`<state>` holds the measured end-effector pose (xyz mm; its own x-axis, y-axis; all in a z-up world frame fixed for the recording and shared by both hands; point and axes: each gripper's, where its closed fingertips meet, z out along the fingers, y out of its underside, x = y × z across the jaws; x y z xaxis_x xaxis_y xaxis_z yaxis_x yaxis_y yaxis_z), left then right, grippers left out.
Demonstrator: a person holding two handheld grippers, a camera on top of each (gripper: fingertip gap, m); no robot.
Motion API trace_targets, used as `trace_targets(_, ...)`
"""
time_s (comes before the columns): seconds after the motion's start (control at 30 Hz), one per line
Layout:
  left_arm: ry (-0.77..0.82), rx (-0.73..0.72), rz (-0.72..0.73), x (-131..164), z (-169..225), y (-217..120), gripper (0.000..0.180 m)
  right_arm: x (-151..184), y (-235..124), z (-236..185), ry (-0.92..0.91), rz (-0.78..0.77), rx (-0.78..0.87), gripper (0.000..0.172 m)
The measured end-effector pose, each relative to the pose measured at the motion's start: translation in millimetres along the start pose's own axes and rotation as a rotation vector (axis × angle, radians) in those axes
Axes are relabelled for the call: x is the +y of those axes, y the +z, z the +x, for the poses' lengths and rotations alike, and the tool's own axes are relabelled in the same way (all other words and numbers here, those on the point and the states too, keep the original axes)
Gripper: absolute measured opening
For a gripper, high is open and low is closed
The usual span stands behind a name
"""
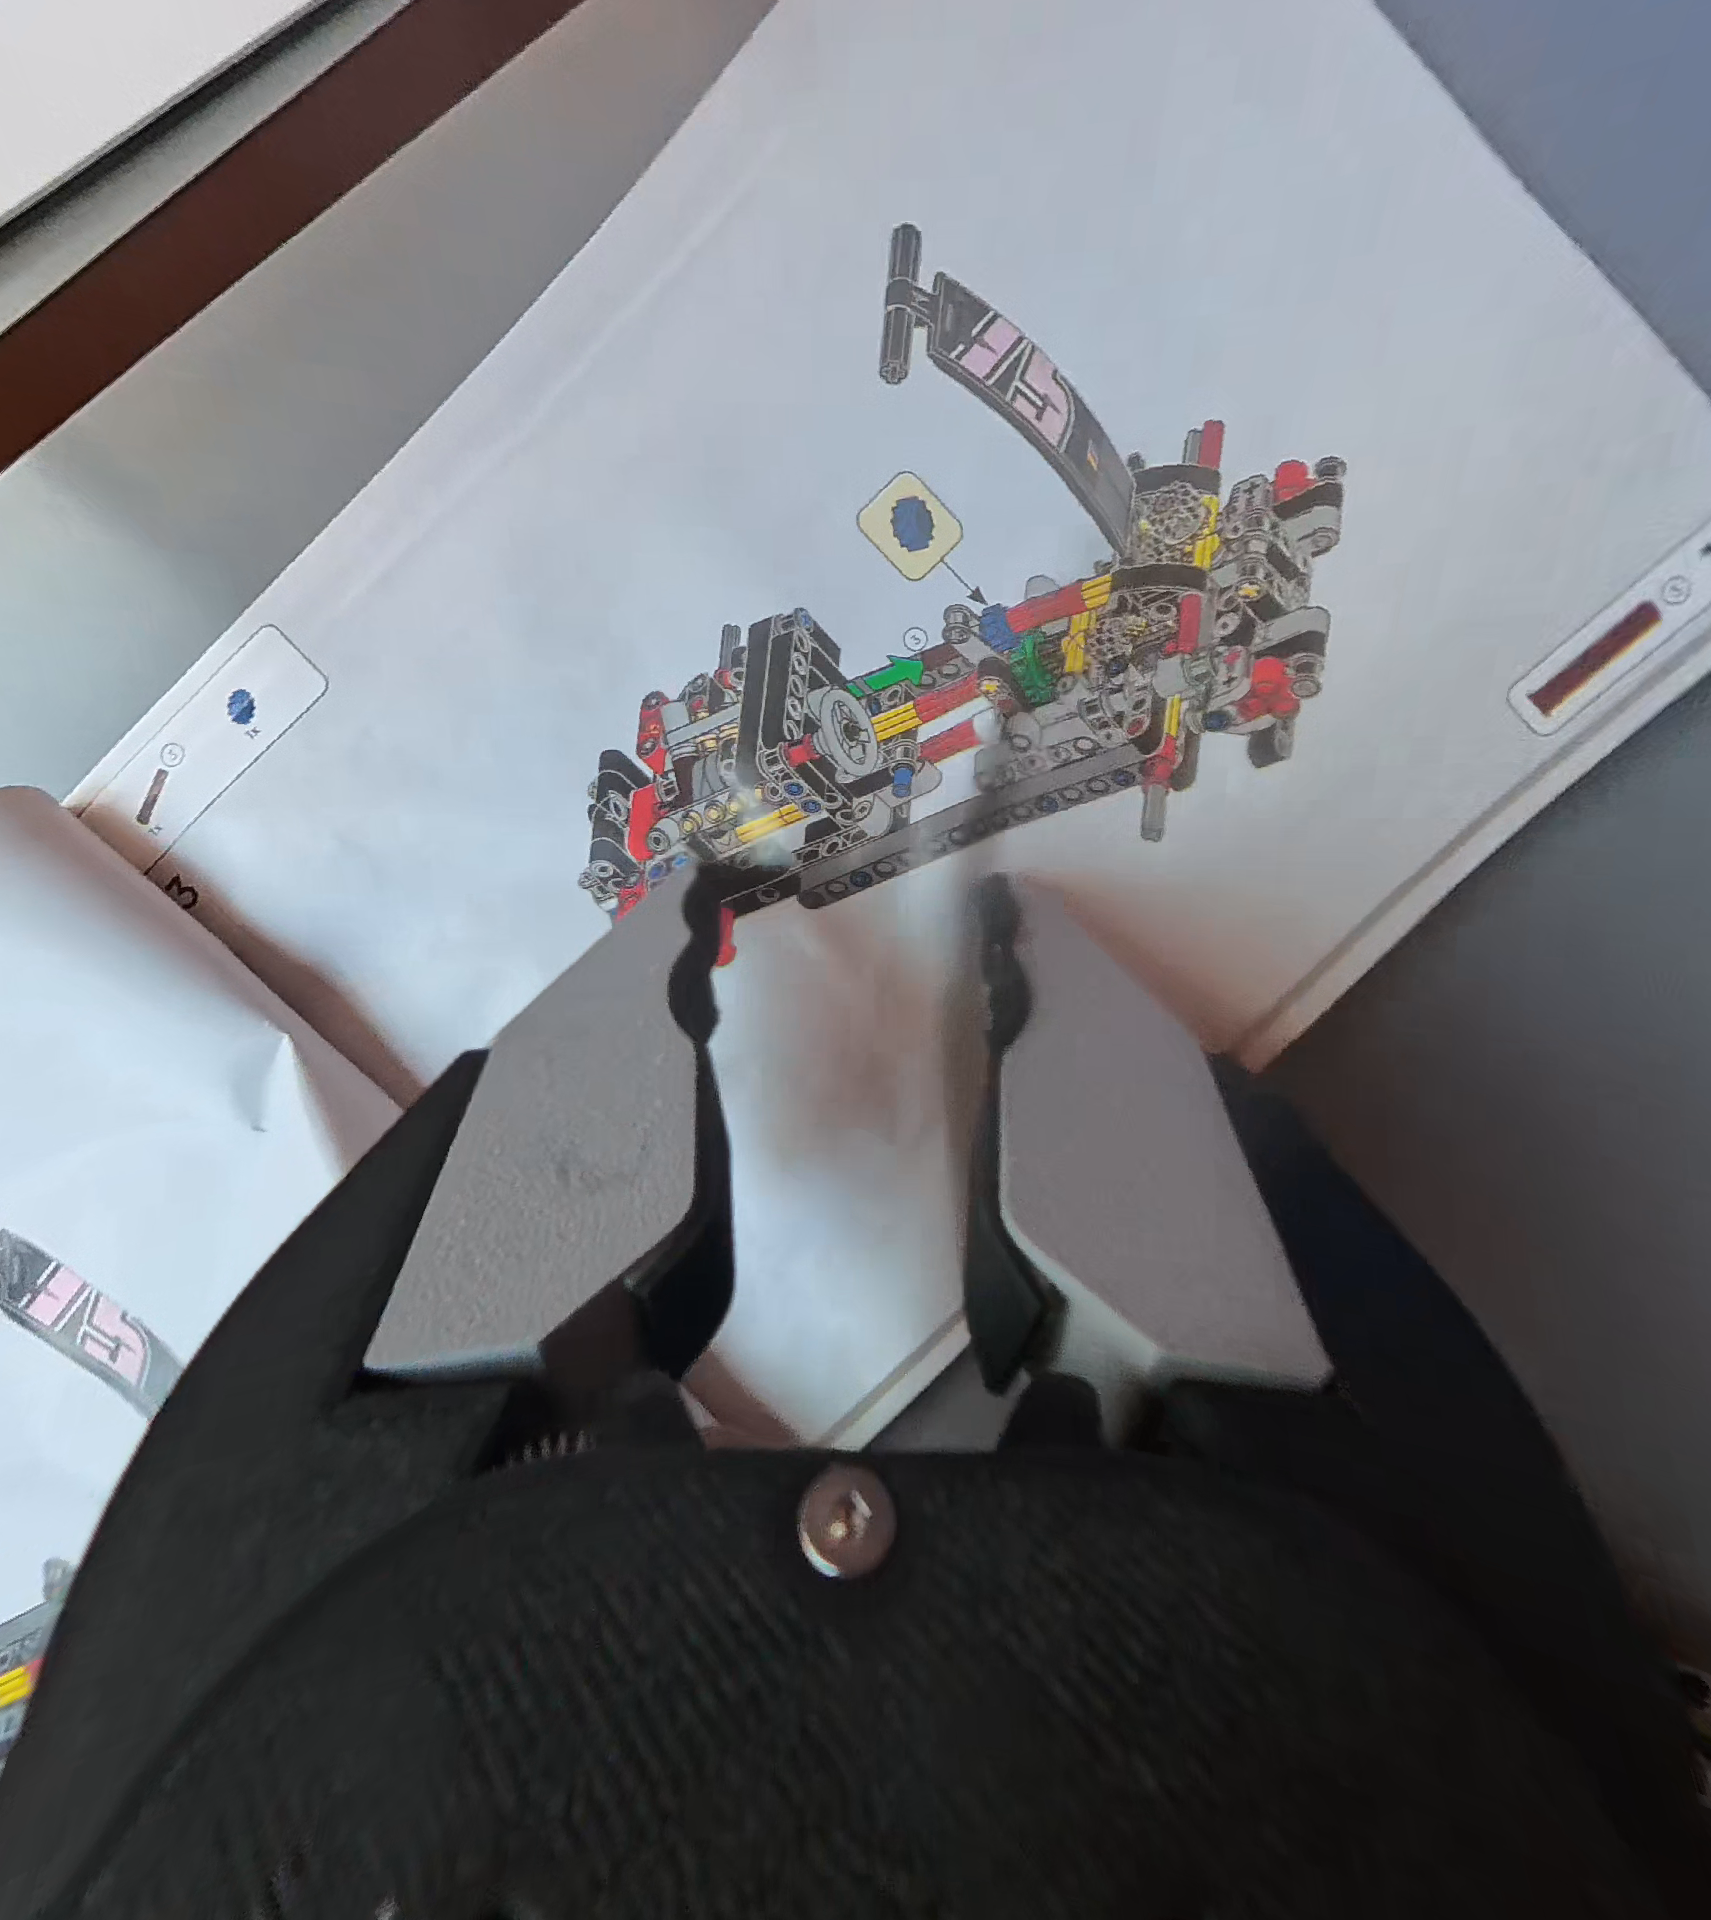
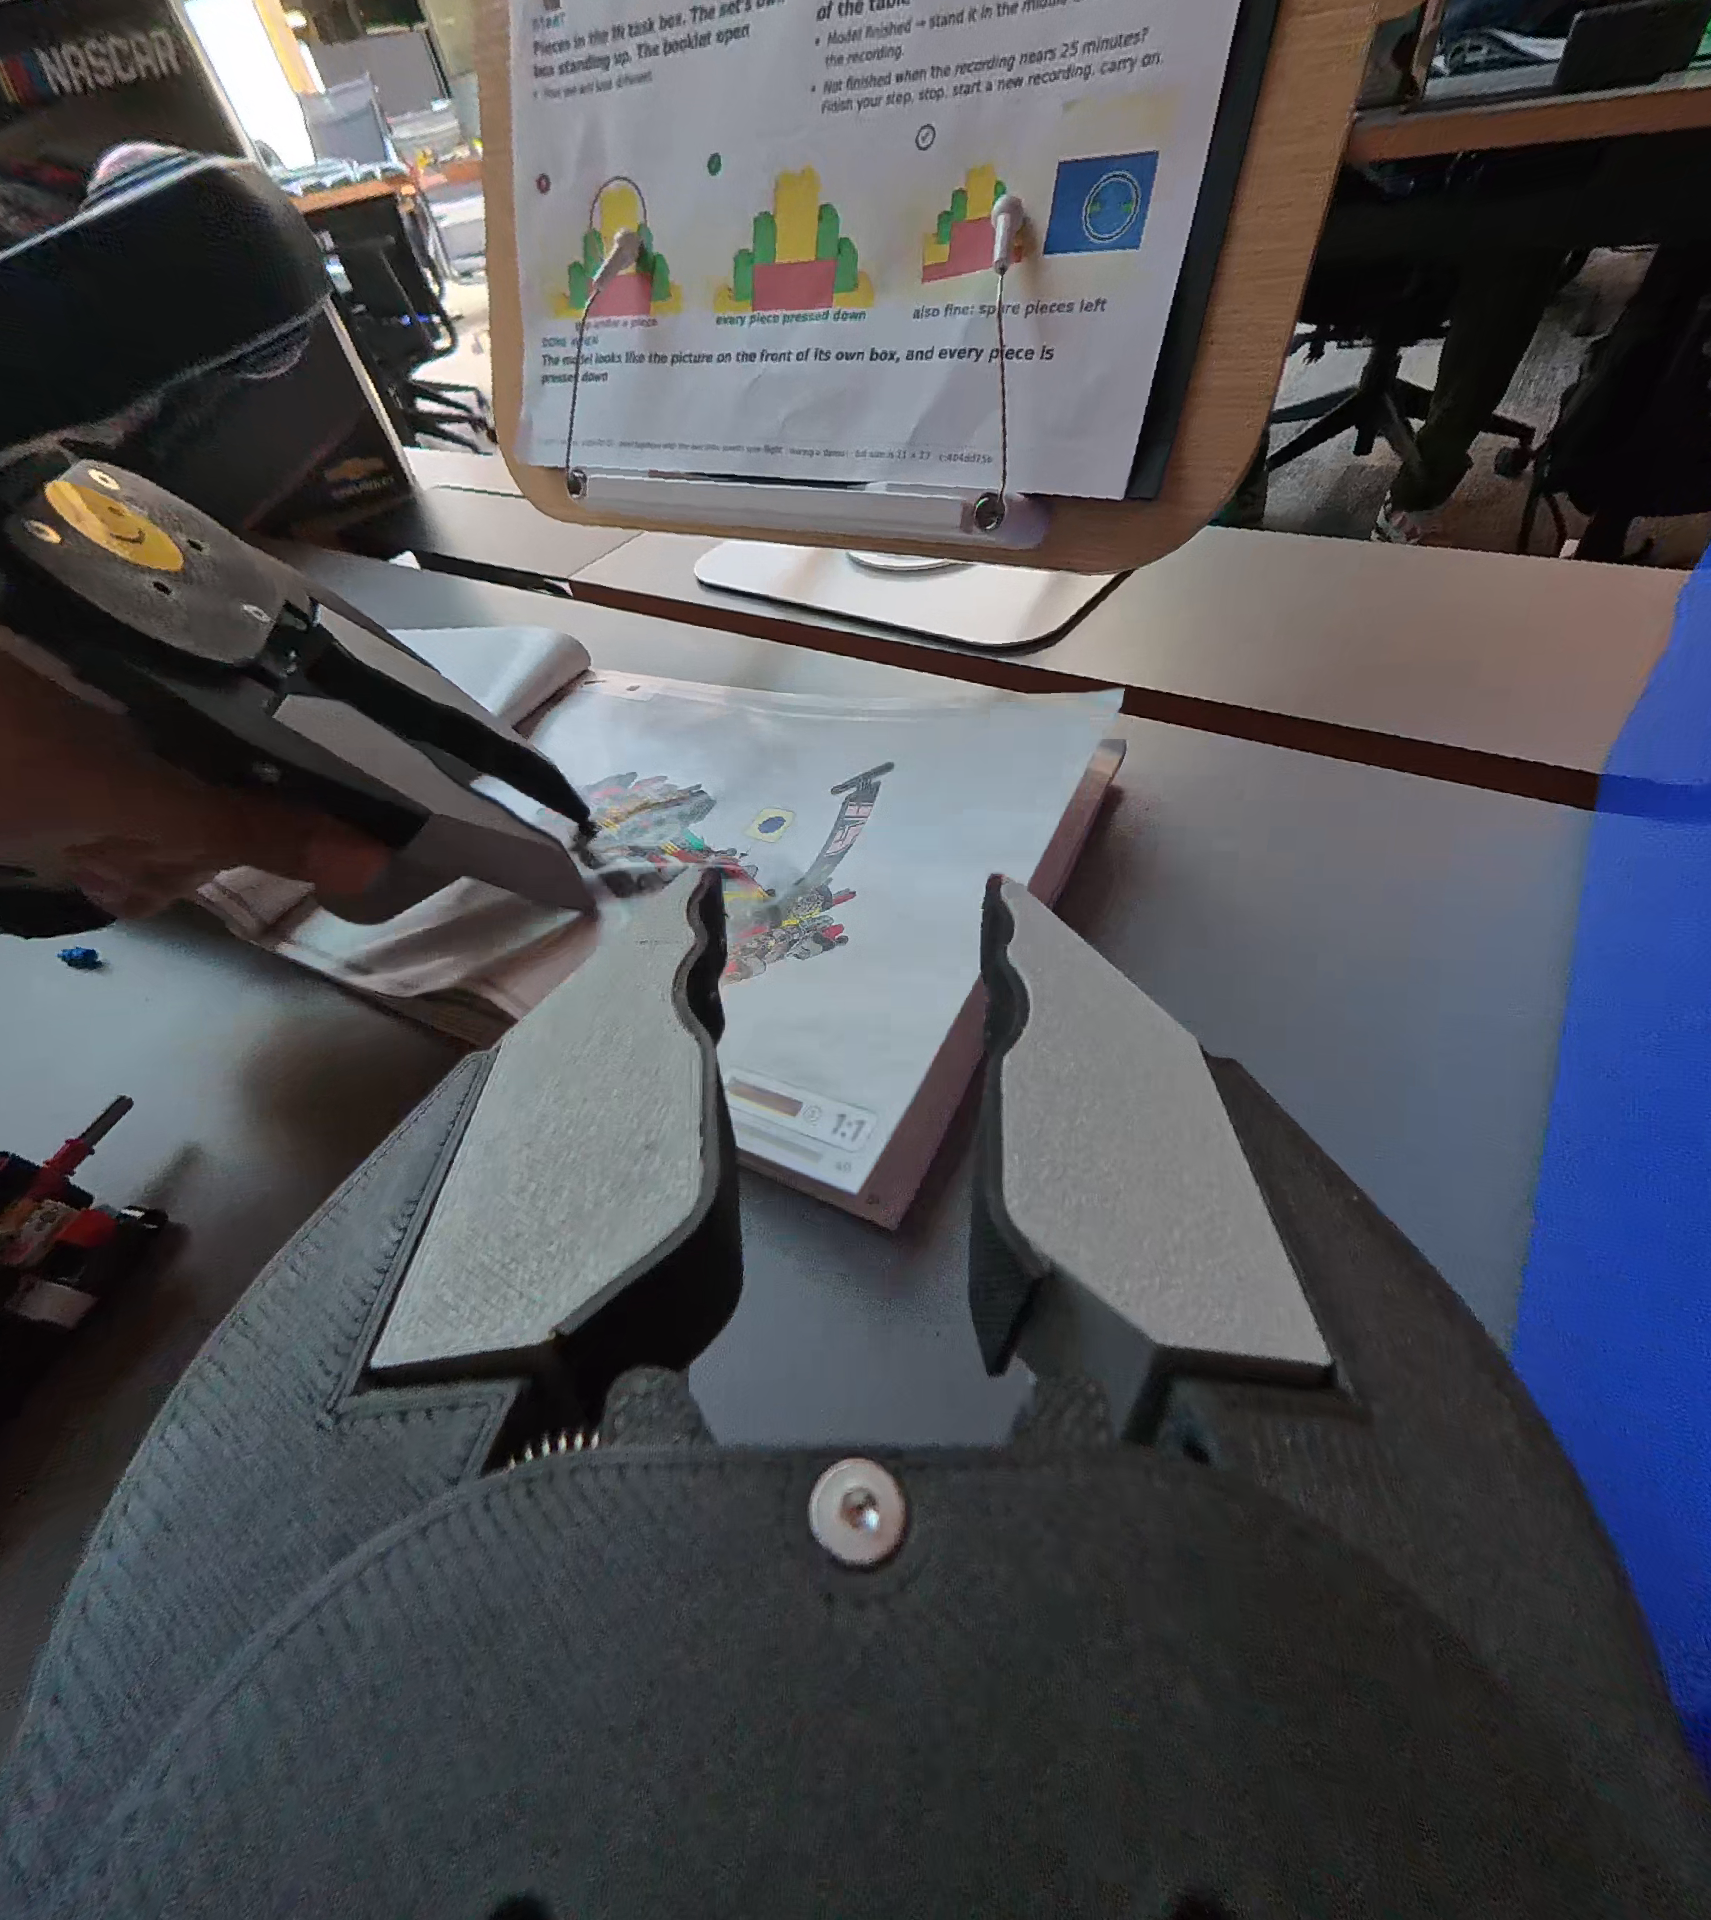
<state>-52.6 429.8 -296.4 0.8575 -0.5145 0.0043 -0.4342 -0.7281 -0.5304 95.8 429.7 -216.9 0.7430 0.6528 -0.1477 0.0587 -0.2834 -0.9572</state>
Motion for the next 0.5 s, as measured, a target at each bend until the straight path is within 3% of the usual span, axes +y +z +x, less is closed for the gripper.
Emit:
trace_targets(0.1,-0.016,0.015,0.027,-0.7,-2.7,-0.5,0.017,0.4,0.2,-0.7,-0.002,-0.003,-0.004,0.047)
trace_targets(0.23,-0.017,0.000,0.048,-1.1,-9.8,-0.7,0.000,4.5,3.2,-3.8,0.022,-0.020,-0.044,0.046)
trace_targets(0.5,-0.149,0.118,0.079,-3.5,-11.0,-0.4,0.000,22.3,12.8,-26.2,0.070,-0.128,-0.186,0.048)
